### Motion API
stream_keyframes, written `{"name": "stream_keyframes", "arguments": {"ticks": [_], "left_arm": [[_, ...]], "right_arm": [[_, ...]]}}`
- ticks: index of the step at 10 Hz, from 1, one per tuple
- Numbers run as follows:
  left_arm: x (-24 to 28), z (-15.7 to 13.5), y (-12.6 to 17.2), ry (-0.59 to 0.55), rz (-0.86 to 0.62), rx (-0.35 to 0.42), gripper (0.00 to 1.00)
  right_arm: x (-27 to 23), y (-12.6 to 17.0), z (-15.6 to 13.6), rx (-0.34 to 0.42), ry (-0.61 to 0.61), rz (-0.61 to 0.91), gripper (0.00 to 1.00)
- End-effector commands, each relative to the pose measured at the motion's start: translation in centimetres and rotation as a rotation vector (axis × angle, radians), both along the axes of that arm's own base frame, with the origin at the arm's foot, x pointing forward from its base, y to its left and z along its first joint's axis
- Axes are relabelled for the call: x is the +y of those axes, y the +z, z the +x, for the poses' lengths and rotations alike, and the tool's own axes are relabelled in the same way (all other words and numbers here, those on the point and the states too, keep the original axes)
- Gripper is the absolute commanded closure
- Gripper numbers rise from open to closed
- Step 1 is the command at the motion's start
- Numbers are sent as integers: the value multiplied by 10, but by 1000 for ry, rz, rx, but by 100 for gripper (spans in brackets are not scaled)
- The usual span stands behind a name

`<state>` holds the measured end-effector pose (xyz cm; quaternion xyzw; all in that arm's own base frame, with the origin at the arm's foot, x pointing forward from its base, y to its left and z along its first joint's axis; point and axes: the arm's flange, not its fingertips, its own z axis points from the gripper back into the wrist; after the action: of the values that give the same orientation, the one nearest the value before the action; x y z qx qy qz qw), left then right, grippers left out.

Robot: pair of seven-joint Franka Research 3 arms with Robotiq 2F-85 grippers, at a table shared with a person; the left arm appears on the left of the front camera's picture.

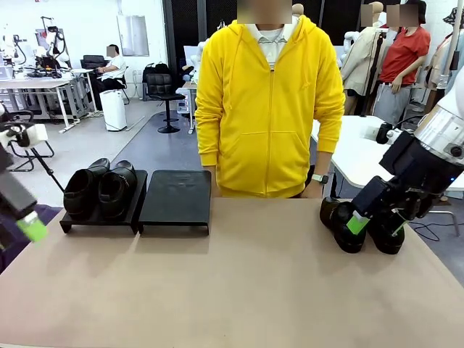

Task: Organize the shoes by placing them on the stand.
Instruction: Place the Shoe from the middle of the table onto the Shoes Stand, then pick up one Shoe and place it in the middle of the table.

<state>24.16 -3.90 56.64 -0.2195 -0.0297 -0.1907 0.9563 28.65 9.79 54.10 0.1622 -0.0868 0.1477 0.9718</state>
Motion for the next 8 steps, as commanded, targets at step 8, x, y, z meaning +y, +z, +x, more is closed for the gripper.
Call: {"name": "stream_keyframes", "arguments": {"ticks": [8], "left_arm": [[0,0,0,0,0,0,0]], "right_arm": [[0,0,1,0,17,27,0]]}}
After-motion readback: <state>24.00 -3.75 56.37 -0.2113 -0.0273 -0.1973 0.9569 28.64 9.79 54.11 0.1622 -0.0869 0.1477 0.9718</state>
